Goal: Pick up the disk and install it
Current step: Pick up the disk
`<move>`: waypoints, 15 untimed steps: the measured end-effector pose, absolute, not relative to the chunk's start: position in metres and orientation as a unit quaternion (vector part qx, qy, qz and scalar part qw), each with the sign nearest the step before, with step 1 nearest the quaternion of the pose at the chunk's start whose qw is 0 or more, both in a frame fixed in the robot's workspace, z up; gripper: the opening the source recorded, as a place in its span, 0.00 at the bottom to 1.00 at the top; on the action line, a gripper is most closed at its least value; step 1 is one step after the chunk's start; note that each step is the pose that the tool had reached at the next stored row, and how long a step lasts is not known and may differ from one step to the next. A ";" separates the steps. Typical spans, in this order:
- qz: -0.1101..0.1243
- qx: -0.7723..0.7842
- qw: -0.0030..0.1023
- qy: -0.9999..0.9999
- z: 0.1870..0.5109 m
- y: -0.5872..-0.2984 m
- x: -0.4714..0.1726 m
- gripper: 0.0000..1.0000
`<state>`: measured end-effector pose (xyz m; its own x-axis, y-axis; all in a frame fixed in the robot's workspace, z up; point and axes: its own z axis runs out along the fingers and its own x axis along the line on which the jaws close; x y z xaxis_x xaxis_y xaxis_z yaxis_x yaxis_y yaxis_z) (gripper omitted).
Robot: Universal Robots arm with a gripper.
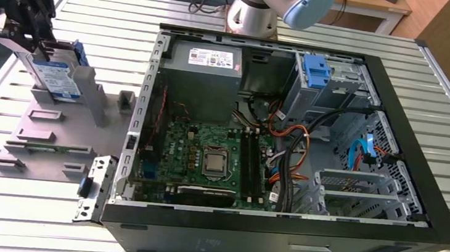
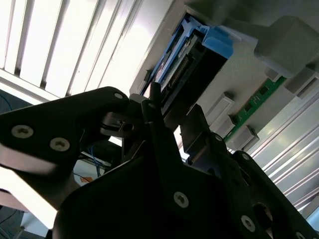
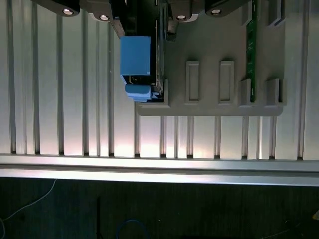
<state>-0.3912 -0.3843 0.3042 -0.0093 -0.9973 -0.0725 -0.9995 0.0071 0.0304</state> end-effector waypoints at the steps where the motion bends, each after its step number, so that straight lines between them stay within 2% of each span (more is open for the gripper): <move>1: 0.036 -0.704 0.015 0.709 0.304 -0.384 -0.391 0.43; 4: 0.036 -0.704 0.015 0.709 0.304 -0.384 -0.391 0.43; 5: 0.036 -0.704 0.015 0.709 0.304 -0.384 -0.391 0.41; 6: 0.036 -0.704 0.015 0.709 0.304 -0.384 -0.391 0.35; 15: 0.036 -0.704 0.015 0.709 0.304 -0.384 -0.391 0.35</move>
<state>-0.3912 -0.3843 0.3041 -0.0092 -0.9974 -0.0721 -0.9995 0.0071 0.0301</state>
